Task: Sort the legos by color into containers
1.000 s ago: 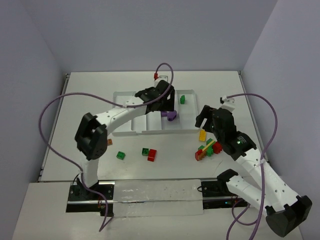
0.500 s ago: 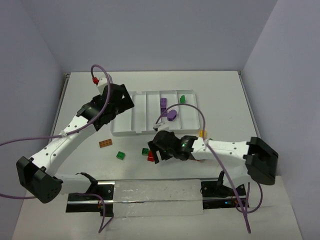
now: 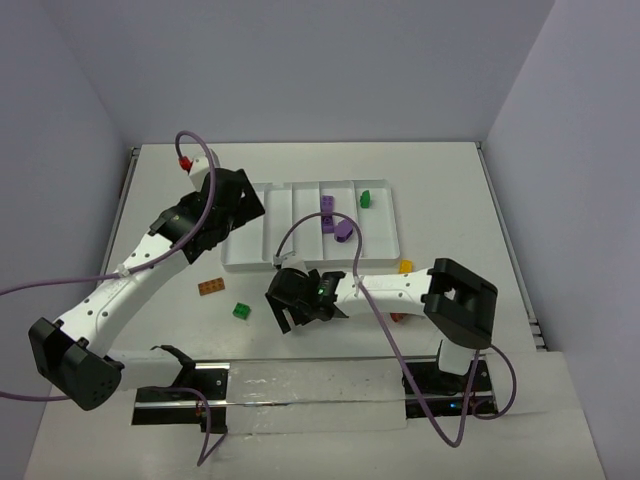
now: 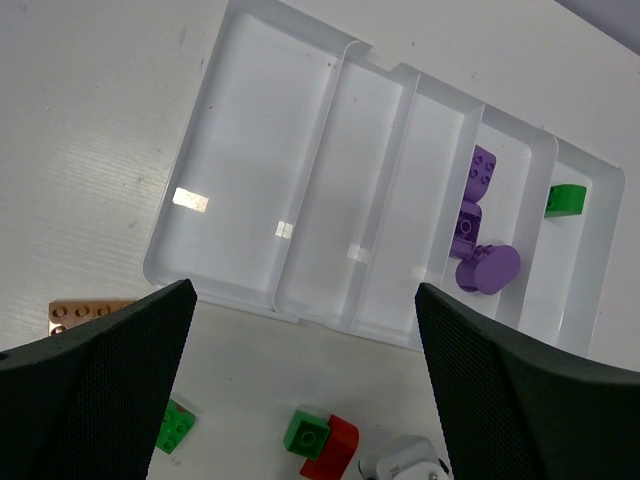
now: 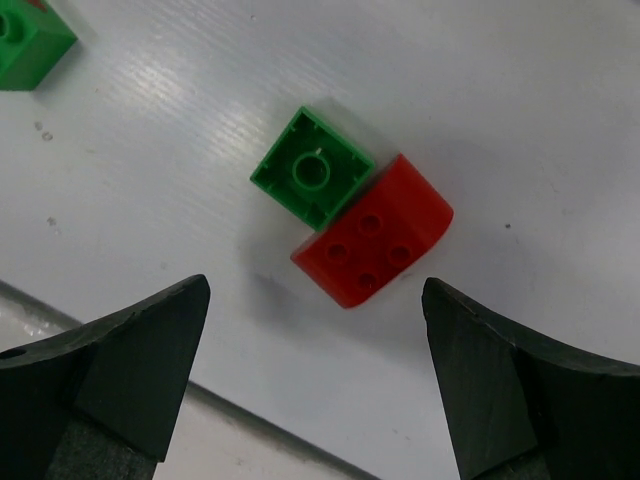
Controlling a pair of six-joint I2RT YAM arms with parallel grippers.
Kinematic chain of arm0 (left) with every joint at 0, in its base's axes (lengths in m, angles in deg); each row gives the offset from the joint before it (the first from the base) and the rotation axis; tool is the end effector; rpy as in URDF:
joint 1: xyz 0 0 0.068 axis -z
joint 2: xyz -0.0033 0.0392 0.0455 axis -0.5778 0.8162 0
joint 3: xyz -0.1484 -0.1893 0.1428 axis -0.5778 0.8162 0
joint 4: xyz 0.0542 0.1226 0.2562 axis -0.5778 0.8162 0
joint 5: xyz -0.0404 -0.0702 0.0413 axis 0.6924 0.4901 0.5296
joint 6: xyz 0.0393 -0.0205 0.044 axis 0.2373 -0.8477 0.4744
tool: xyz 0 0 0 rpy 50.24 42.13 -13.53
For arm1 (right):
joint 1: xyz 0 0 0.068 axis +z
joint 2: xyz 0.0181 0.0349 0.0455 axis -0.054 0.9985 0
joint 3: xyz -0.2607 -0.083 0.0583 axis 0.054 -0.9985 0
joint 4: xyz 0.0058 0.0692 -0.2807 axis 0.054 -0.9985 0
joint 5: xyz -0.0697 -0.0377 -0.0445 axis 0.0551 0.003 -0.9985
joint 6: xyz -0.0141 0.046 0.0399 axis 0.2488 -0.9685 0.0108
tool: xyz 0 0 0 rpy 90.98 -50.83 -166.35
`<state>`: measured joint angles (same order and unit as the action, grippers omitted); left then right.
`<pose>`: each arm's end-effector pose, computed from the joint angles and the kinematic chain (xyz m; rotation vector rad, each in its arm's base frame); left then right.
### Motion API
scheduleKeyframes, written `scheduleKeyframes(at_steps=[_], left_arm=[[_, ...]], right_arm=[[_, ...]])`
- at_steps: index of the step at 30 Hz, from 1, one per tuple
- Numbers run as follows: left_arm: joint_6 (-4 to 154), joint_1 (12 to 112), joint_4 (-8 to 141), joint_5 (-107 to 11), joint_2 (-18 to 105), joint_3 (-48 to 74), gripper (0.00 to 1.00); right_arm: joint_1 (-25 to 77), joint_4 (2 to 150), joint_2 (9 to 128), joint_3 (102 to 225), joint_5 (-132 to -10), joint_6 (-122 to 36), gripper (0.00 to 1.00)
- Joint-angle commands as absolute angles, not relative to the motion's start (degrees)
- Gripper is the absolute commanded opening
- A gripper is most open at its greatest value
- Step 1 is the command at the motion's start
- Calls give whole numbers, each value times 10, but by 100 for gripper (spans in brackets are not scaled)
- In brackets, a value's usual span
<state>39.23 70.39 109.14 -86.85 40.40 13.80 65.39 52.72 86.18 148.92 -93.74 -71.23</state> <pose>0.2580 -0.1516 0.3523 -0.5001 2.1227 -0.1957 0.1479 0.3414 0.1562 -0.6648 2.5292 0.3104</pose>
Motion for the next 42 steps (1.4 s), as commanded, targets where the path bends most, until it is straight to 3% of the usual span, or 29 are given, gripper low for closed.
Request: scheduleKeyframes(at_steps=[1,16,20,24,26,29,33,36,42], left_arm=[[397,701,1087,-874,403,142,99],[408,701,1074,-856,392,156,99],[409,701,1073,-855,393,158,99],[410,701,1061,-848,393,166,99],[412,701,1064,-846,396,165,99],[420,701,1077,-848,402,156,99],[437,701,1070,-846,389,165,99],[441,701,1075,-844,393,156,99],[423,701,1116,-831,391,142,99]], right_arm=[[654,502,888,1529,-974,-732,93],[620,488,864,1450,-1022,-749,65],[620,497,845,1429,-1013,-747,64],[621,515,845,1441,-1007,-736,79],[621,517,856,1453,-1006,-730,78],[621,521,875,1468,-1002,-727,65],[621,506,890,1486,-1000,-715,31],[621,487,874,1485,-988,-721,12],[620,413,762,1489,-1007,-734,8]])
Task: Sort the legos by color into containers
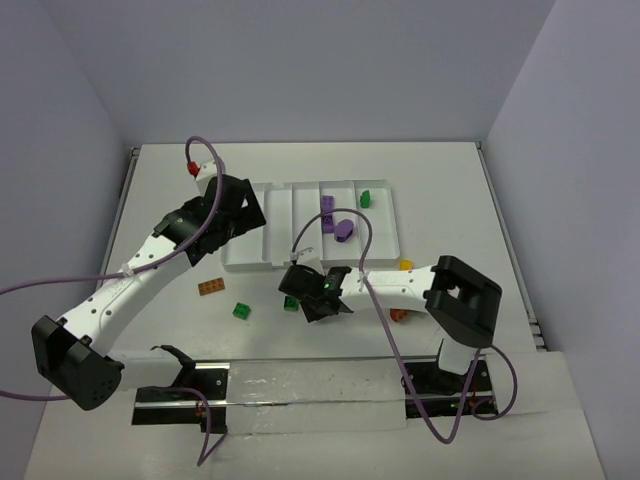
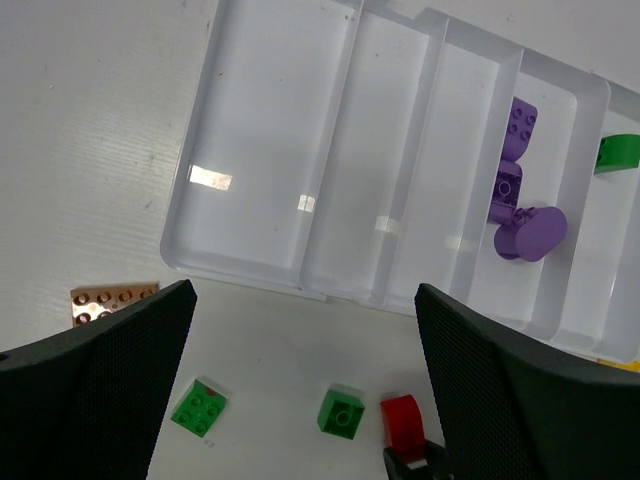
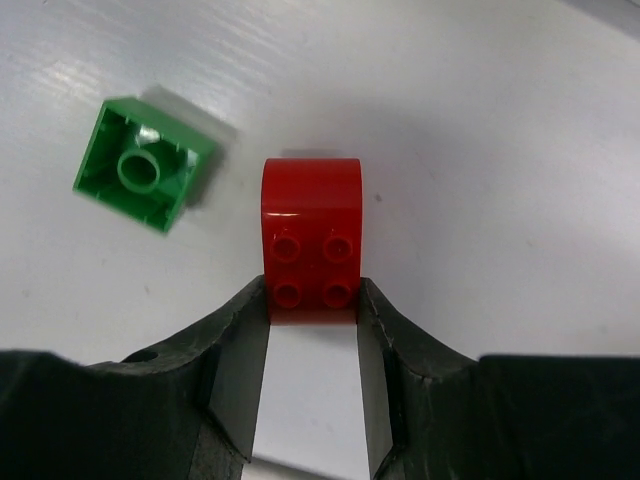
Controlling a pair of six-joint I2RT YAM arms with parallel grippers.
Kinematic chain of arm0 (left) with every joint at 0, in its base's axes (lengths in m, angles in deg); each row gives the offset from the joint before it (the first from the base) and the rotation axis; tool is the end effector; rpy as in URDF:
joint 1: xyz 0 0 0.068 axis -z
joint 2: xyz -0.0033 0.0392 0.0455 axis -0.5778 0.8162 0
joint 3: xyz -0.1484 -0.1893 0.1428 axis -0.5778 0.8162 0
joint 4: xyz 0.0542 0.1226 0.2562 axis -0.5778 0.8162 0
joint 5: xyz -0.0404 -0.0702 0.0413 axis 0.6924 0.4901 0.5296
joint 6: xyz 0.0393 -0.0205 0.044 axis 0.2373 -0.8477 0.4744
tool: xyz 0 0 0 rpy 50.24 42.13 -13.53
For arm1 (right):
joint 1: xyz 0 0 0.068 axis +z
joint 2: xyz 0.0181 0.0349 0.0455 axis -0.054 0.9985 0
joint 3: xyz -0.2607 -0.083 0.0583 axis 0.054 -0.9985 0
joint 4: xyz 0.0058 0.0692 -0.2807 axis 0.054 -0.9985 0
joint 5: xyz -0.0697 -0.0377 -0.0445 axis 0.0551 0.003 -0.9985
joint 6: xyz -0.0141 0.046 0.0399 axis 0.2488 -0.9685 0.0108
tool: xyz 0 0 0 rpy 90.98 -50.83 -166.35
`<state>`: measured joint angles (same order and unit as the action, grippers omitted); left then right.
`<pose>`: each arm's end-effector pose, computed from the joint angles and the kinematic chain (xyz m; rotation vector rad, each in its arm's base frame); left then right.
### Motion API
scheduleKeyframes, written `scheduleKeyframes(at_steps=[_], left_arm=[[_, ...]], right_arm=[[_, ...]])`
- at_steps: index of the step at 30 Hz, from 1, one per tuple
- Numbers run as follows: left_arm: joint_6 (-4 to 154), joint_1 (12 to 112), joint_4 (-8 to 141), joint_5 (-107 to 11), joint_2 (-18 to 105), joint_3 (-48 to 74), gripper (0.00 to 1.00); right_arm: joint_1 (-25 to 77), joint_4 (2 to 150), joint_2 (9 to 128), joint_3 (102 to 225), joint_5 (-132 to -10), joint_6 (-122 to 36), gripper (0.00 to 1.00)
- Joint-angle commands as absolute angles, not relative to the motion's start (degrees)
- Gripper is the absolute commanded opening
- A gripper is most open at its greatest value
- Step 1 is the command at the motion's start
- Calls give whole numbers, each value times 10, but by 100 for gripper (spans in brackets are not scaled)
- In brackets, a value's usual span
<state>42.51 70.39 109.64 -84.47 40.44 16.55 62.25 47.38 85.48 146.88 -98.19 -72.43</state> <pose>0.2561 -0.1523 0.3334 -0.4108 2.2036 -0.1579 0.1616 0.3138 0.1458 -0.5748 2.5758 0.1101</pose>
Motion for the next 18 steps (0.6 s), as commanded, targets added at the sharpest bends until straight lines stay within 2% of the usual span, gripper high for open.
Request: scheduleKeyframes(at_steps=[1,5,9,18], left_arm=[[419,701,1123,-831,389,142,99],[387,700,1170,-844,385,140,99],[357,700,1172,-851,368,163,99],[349,700,1158,-843,348,186,99]], right_arm=[[619,398,745,1496,-1011,-733,8],[598,364,696,1532,-1018,-711,9],[540,415,677,1533,-978,-677,10],[439,473,813,1659,-951,-611,14]])
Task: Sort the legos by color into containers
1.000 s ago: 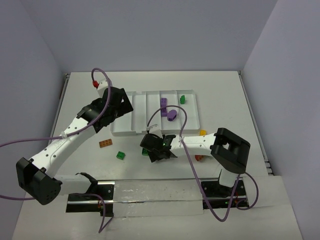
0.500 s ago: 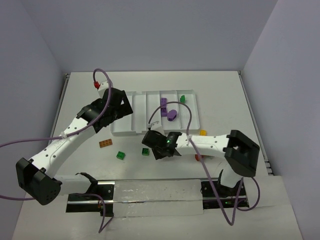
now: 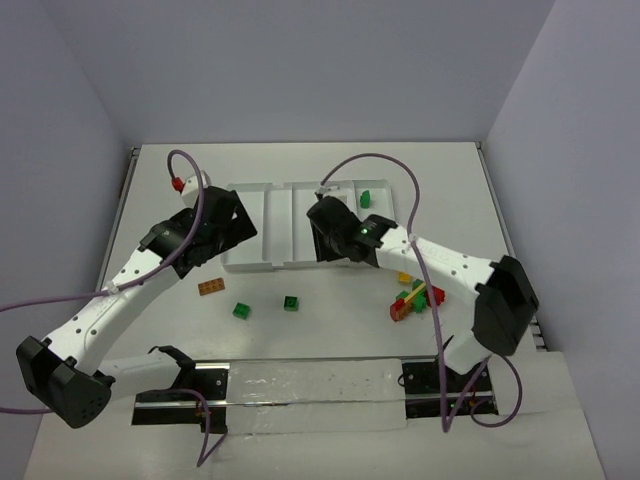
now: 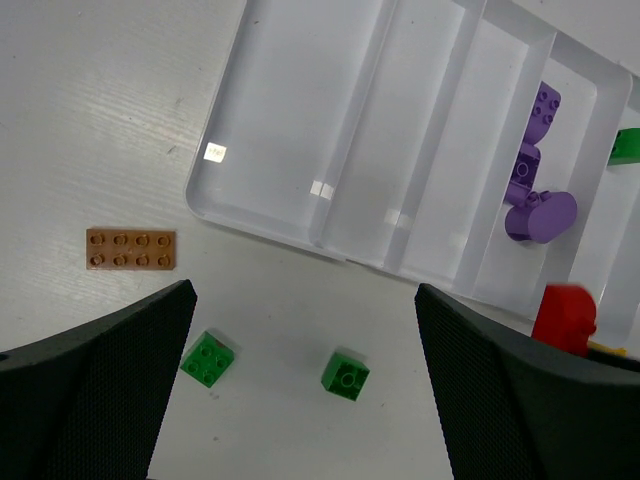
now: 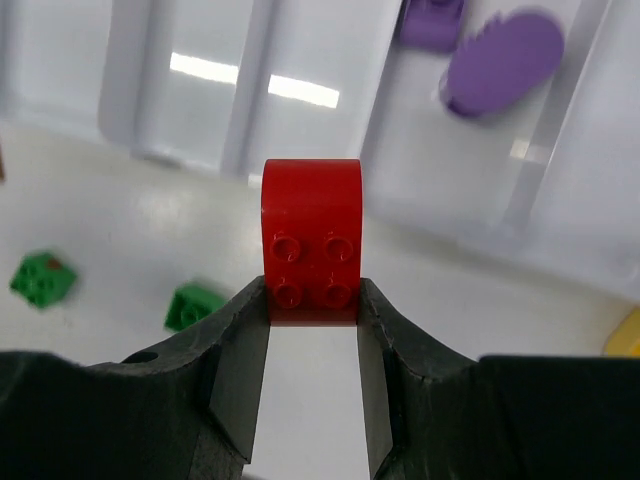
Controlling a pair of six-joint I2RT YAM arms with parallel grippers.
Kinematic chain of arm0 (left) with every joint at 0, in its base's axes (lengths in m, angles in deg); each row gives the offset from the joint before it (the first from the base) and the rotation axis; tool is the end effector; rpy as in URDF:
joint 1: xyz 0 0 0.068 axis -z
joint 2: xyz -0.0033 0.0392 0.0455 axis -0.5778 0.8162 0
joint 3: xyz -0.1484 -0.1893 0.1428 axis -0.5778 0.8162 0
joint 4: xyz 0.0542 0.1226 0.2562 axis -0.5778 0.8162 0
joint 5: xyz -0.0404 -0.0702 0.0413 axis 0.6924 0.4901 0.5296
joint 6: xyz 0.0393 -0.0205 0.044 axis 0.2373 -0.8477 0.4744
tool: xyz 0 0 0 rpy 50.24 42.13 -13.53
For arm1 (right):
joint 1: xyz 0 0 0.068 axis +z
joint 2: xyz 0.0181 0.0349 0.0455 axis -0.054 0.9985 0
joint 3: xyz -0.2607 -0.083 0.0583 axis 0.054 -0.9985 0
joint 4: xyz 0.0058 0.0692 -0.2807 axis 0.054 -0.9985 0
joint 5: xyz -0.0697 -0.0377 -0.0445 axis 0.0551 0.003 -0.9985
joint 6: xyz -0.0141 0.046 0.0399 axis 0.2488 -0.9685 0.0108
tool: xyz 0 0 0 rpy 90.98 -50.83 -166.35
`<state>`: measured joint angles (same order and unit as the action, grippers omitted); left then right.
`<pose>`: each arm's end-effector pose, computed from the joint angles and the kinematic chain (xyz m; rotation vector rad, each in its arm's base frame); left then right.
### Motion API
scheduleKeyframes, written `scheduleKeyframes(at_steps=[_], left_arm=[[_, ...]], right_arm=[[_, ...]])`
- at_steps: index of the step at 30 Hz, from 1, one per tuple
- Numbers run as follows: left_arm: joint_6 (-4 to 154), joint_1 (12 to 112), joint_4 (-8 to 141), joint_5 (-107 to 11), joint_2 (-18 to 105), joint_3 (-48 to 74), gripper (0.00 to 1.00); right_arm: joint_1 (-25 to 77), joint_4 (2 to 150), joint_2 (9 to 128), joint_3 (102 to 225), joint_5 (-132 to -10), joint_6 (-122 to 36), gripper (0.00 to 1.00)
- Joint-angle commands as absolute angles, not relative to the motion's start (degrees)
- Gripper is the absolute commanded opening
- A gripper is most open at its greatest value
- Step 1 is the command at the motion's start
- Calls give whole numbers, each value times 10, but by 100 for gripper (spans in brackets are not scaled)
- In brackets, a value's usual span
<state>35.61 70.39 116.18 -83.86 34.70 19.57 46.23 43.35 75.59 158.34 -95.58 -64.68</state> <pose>0.2287 -0.1336 0.3315 -0.5305 2.2387 -0.1777 0.2490 0.2684 0.2660 -0.3086 2.4022 0.2630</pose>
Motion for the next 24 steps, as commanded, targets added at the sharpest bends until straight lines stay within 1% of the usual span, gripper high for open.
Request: scheduleKeyframes(at_steps=[1,5,10,12,14,15,17,20,22,24], left_arm=[[350,699,1166,-850,355,177,99],[363,697,1178,-853,370,169,99],[389,690,1172,-853,353,184,99],[390,685,1168,-858,345,192,99],[392,680,1159,-852,333,205,99],[395,678,1151,-845,328,210,99],[399,677,1143,-841,325,213,99],[401,676,1148,-839,326,214,99],[400,676,1149,-838,325,216,99],[398,674,1145,-836,323,221,99]], right_arm=[[434,473,831,1676,-951,-612,14],[417,486,890,1728,-950,-623,16],[402,493,974,1787,-963,-626,19],[399,490,1014,1824,-969,-622,22],[397,482,1038,1848,-972,-620,32],[396,473,1055,1866,-974,-620,42],[396,467,1074,1887,-980,-617,55],[395,464,1080,1898,-984,-611,63],[394,462,1070,1894,-991,-611,64],[395,472,1048,1862,-991,-614,65]])
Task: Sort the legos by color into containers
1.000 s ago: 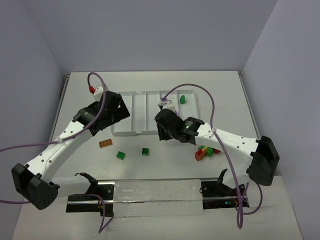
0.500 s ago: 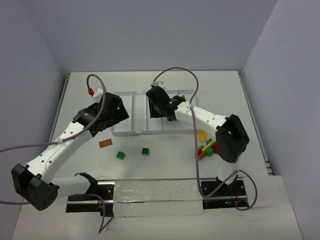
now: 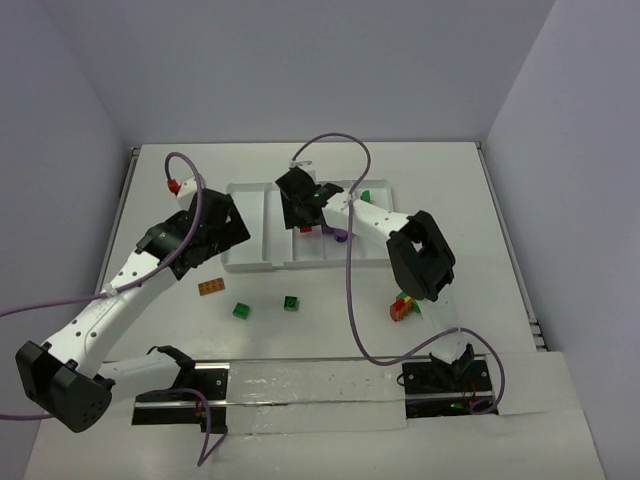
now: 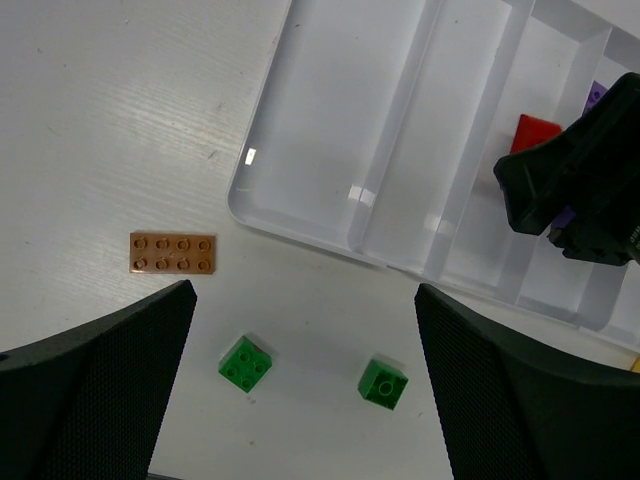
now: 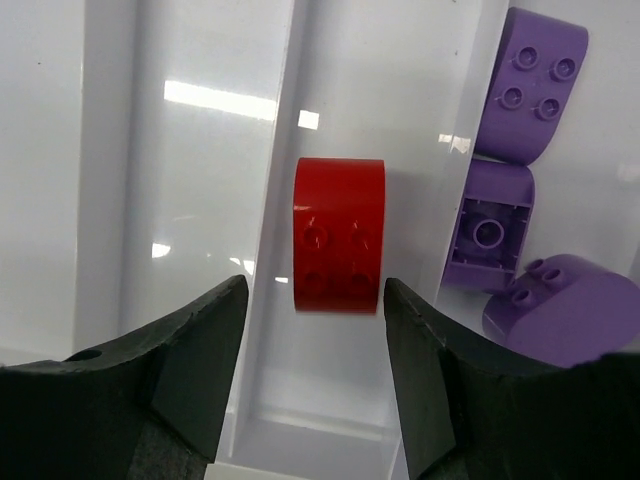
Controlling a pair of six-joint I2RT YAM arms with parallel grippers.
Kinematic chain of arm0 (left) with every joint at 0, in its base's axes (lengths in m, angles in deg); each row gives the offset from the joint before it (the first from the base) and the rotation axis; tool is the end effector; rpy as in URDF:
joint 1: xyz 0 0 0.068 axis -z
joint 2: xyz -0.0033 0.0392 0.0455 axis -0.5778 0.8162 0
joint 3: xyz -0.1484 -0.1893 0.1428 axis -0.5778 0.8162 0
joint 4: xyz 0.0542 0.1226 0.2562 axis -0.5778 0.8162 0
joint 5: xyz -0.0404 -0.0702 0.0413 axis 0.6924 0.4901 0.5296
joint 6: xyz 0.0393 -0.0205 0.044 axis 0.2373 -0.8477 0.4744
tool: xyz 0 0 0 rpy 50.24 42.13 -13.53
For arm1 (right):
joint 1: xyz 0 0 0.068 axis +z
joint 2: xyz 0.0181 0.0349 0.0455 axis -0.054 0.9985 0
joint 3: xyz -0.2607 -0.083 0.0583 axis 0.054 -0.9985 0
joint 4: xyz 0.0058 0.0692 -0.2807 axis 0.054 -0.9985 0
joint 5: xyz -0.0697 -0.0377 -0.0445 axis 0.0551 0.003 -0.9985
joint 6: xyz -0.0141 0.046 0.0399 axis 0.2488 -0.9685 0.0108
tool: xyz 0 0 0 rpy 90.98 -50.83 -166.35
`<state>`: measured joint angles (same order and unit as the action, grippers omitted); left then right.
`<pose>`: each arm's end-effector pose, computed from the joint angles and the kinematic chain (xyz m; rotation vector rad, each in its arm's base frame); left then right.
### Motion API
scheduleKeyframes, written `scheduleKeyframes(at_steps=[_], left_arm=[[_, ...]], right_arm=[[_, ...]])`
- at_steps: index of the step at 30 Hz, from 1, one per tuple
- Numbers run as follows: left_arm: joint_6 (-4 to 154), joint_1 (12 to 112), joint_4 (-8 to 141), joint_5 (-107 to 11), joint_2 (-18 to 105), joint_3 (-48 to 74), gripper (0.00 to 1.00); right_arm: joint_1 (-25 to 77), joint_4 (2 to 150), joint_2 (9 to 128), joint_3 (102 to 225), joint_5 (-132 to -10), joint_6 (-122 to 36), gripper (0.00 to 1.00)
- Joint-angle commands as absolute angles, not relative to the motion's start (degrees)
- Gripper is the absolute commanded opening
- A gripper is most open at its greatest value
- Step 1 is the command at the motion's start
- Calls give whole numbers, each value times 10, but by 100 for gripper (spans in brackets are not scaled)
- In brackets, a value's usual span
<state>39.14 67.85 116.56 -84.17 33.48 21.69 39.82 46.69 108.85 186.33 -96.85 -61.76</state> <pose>0.2290 -0.1196 0.3232 -0.5087 2.2543 -0.1000 0.3830 0.3357 0.1989 -0.2338 2.4209 0.1414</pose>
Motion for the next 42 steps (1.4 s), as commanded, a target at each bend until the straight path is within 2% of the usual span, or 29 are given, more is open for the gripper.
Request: scheduleKeyframes(at_steps=[1,9,10,12,14,17,26,33,35,40,42], left_arm=[[396,673,1145,-835,321,224,99],[378,669,1138,-826,304,241,99],[378,669,1136,-827,301,243,99],[382,668,1129,-826,293,250,99],[390,668,1130,-826,294,252,99],[391,667,1140,-834,302,244,99],[399,663,1138,-839,299,235,99],[401,663,1131,-829,314,232,99],[403,663,1131,-827,318,228,99],[407,663,1127,-828,326,227,99],[406,663,1122,-822,330,231,99]], right_arm=[[395,479,1033,1844,-989,-617,65],[414,525,903,1679,-971,-619,66],[423,526,892,1666,-971,-623,68],[450,529,870,1626,-957,-644,86],[476,529,848,1598,-951,-685,91],[513,536,836,1574,-940,-714,93],[592,516,897,1579,-907,-748,93],[615,483,956,1612,-917,-776,93],[618,472,964,1617,-937,-783,90],[621,469,953,1597,-973,-796,73],[622,474,946,1592,-983,-795,70]])
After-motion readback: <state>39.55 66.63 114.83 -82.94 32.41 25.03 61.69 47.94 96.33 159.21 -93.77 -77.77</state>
